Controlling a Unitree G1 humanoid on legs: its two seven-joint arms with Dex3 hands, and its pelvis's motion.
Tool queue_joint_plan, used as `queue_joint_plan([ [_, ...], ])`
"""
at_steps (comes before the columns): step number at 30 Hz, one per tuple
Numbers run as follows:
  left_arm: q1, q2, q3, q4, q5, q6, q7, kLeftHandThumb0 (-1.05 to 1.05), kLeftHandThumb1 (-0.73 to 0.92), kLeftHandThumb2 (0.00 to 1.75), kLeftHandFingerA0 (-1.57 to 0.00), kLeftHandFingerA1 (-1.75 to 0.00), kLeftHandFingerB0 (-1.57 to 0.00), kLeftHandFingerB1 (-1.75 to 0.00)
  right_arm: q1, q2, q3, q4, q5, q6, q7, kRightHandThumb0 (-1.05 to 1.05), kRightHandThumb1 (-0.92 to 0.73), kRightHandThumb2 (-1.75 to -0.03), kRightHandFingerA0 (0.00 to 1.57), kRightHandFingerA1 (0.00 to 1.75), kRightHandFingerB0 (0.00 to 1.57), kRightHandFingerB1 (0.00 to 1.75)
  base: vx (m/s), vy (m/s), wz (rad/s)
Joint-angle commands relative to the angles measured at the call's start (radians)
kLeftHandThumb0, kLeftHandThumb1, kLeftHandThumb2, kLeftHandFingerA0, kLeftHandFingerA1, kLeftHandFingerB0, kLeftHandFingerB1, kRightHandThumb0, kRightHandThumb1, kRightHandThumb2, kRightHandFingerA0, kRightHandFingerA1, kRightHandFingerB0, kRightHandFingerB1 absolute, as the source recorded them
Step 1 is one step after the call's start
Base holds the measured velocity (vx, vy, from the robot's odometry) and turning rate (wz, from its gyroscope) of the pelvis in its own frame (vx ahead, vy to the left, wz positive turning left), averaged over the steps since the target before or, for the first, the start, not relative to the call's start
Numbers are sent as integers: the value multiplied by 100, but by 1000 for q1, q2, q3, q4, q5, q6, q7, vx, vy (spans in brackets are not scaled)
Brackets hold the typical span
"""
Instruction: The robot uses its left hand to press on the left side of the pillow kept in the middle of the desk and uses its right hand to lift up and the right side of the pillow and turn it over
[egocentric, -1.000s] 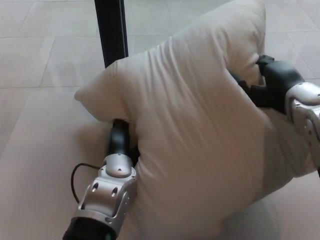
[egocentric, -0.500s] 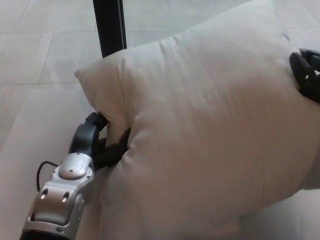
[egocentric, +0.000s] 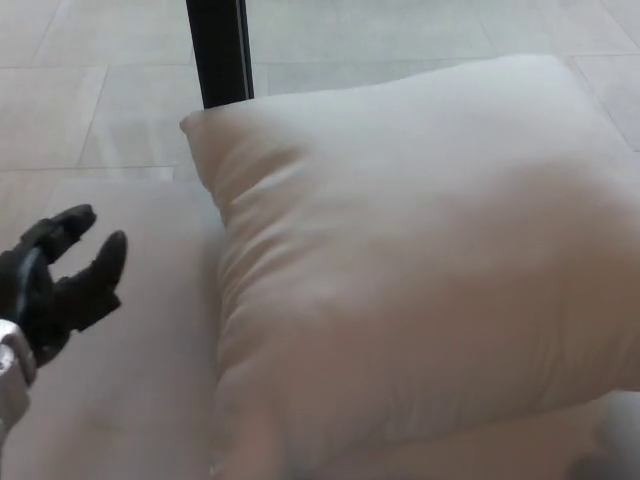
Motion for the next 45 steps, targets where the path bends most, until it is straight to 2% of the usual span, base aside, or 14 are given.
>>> queue_joint_plan([
  [1,67,135,314,-38,-263,140,-115,-68,63,101,0,-41,-2,-30,148,-237,-251,59,93,-22,144,-96,-69,-111,1,42,11,32,0,0,0],
  [5,124,183,427,-29,-298,129,-155,-66,65,102,-1,-47,0,-28,256,-278,-481,32,114,14,120,-41,-33,-101,6,58,0,53,0,0,0],
  [7,164,198,499,-9,-315,110,-165,-66,65,100,0,-41,0,-26,330,-298,-606,84,94,-29,92,-93,-79,-64,7,79,14,54,0,0,0],
  [12,259,225,651,44,-340,87,-165,-58,87,71,-6,-41,-6,-15,525,-253,-856,174,77,-136,-15,-42,-38,-104,8,61,0,54,0,0,0],
  [17,346,189,742,247,-282,-63,-125,-34,59,110,-4,-52,0,-49,633,-123,-955,273,81,-289,-194,-93,-87,-60,11,121,10,82,0,0,0],
  [22,503,107,680,428,-134,-257,-110,-28,56,107,-13,-56,-9,-51,725,20,-970,483,130,-496,-221,-82,-64,-113,0,71,0,44,0,0,0],
  [23,534,114,637,457,-103,-276,-138,-58,77,64,-21,-42,-15,-29,727,44,-973,506,134,-526,-240,-97,-61,-108,23,95,5,51,0,0,0],
  [29,656,134,458,733,20,-476,-256,-60,57,83,-24,-50,-16,-42,741,69,-900,742,101,-672,-402,-90,-57,-103,28,89,10,71,0,0,0],
  [30,669,121,454,734,15,-474,-260,-50,68,61,-31,-42,-25,-31,752,70,-877,754,87,-683,-397,-93,-82,-59,13,111,2,72,0,0,0],
  [32,693,92,433,733,9,-448,-255,-48,68,60,-34,-40,-26,-32,771,75,-850,775,77,-692,-382,-43,-33,-100,14,65,4,57,0,0,0],
  [33,725,100,367,709,38,-438,-308,-49,73,61,-34,-40,-25,-31,770,97,-841,742,67,-682,-397,-91,-79,-55,19,158,8,78,0,0,0],
  [34,730,103,351,707,40,-442,-323,-49,74,62,-30,-40,-24,-32,770,100,-835,736,66,-678,-400,-91,-78,-59,22,165,6,87,0,0,0],
  [36,725,100,324,723,41,-460,-332,-50,74,62,-30,-39,-24,-32,776,101,-825,712,71,-644,-375,-98,-63,-104,43,105,6,61,0,0,0],
  [45,723,140,283,827,26,-489,-306,-59,63,86,-24,-48,-17,-42,822,182,-743,613,56,-617,-326,-83,-80,-57,20,119,7,77,0,0,0],
])
